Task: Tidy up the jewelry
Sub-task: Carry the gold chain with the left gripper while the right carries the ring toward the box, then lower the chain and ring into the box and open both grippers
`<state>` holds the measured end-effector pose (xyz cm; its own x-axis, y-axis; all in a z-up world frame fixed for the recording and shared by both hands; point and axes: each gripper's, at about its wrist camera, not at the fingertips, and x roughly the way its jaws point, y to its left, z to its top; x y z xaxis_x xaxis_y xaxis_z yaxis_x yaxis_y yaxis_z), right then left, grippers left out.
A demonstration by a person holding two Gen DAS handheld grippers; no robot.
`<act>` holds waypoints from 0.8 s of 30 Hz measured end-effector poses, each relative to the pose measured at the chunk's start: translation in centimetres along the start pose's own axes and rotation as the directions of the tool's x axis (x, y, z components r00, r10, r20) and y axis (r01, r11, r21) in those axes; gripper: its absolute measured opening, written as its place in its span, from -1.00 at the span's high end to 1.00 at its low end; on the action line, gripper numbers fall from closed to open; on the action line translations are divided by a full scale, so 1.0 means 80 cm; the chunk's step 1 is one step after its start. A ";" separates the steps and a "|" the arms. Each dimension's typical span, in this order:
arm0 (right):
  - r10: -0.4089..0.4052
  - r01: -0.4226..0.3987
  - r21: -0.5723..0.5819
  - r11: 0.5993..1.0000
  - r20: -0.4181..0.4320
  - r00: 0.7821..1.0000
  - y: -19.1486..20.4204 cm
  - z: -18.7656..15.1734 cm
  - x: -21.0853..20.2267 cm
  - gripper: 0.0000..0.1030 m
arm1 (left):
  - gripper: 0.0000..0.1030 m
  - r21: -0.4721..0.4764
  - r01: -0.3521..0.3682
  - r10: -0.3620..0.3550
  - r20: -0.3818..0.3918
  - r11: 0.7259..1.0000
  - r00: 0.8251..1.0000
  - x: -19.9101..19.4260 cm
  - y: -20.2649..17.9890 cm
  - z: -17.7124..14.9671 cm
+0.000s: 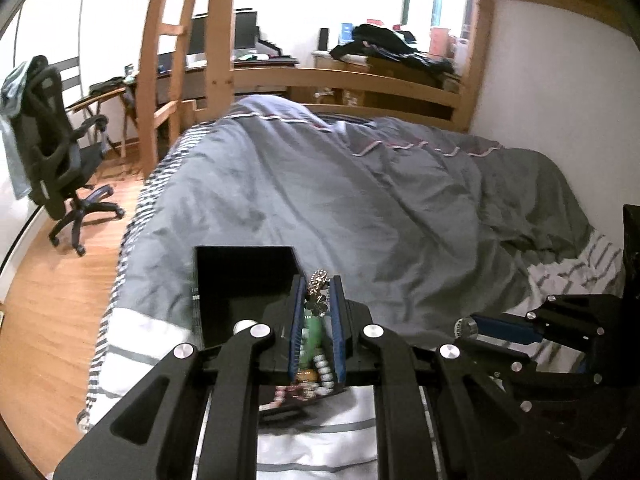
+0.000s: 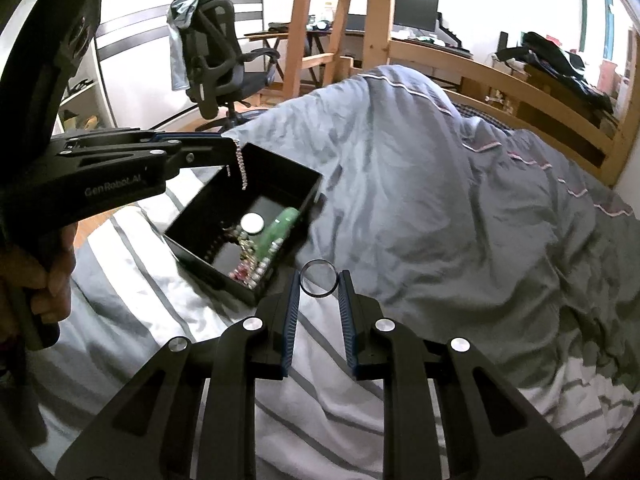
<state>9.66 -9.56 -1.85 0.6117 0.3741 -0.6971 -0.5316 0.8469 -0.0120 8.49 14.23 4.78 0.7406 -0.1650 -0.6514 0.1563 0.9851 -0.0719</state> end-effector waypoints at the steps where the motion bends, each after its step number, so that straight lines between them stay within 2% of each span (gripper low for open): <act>1: 0.002 -0.002 -0.009 1.000 -0.001 1.000 0.005 0.003 0.004 0.60 | 0.76 -0.007 -0.005 0.005 0.000 1.000 1.000 0.000 0.006 -0.001; 7: 0.035 -0.036 -0.054 0.998 -0.012 0.999 0.038 0.019 0.038 0.60 | 0.76 -0.045 -0.018 0.017 -0.020 0.999 1.000 0.009 0.035 -0.008; 13: 0.064 -0.068 -0.098 0.993 -0.042 0.997 0.066 0.023 0.070 0.60 | 0.76 -0.070 -0.019 0.012 -0.092 0.997 0.996 0.037 0.055 -0.021; 19: 0.085 -0.094 -0.108 0.990 -0.081 0.993 0.077 0.016 0.096 0.60 | 0.76 -0.106 -0.113 0.093 -0.176 0.988 0.980 0.060 0.083 -0.039; 21: 0.104 -0.115 -0.105 0.988 -0.105 0.989 0.077 0.013 0.103 0.59 | 0.76 -0.104 -0.131 0.112 -0.176 0.986 0.978 0.061 0.085 -0.043; 22: 0.105 -0.115 -0.102 0.988 -0.103 0.989 0.077 0.012 0.104 0.54 | 0.75 -0.104 -0.132 0.113 -0.175 0.986 0.978 0.061 0.086 -0.043; 23: 0.108 -0.118 -0.098 0.988 -0.103 0.989 0.077 0.010 0.105 0.39 | 0.73 -0.105 -0.130 0.110 -0.173 0.986 0.979 0.060 0.085 -0.044; 24: 0.118 -0.128 -0.091 0.988 -0.105 0.987 0.076 0.009 0.105 0.29 | 0.62 -0.110 -0.122 0.102 -0.169 0.986 0.980 0.059 0.085 -0.044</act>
<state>12.00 -1.02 -7.29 0.4798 0.4295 -0.7651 -0.6563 0.7544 0.0119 10.80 20.29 -1.43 0.6315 -0.0528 -0.7736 -0.0082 0.9972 -0.0748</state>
